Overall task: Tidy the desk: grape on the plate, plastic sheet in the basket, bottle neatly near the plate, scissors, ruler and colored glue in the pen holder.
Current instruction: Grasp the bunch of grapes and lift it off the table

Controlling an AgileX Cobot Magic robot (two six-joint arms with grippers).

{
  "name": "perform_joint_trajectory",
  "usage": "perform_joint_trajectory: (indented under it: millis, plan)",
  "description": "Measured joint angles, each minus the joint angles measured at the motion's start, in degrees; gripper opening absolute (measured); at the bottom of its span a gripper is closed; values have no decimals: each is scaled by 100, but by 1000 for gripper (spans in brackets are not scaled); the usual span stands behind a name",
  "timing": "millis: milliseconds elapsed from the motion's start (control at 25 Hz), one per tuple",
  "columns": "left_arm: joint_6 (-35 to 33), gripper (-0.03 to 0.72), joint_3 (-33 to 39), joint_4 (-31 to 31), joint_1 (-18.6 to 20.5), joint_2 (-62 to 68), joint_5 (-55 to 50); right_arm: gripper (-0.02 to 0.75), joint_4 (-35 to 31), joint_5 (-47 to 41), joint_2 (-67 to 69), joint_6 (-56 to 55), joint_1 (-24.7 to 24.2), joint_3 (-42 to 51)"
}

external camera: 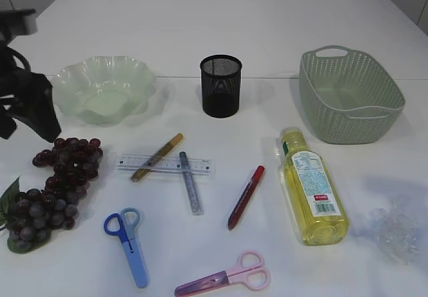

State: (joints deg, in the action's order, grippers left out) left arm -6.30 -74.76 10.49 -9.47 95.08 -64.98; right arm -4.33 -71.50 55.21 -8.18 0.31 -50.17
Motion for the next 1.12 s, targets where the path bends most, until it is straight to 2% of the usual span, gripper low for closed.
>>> perform_joint_trajectory:
  millis: [240, 480, 1120]
  plan:
    - [38, 590, -158, -322, -262, 985, 269, 512, 0, 0, 9, -8, 0, -11]
    - [233, 589, -389, -565, -262, 1679, 310, 512, -4, 0, 9, -8, 0, -11]
    - [260, 589, -556, -602, -262, 2435, 591, 512, 6, 0, 9, 26, 0, -11]
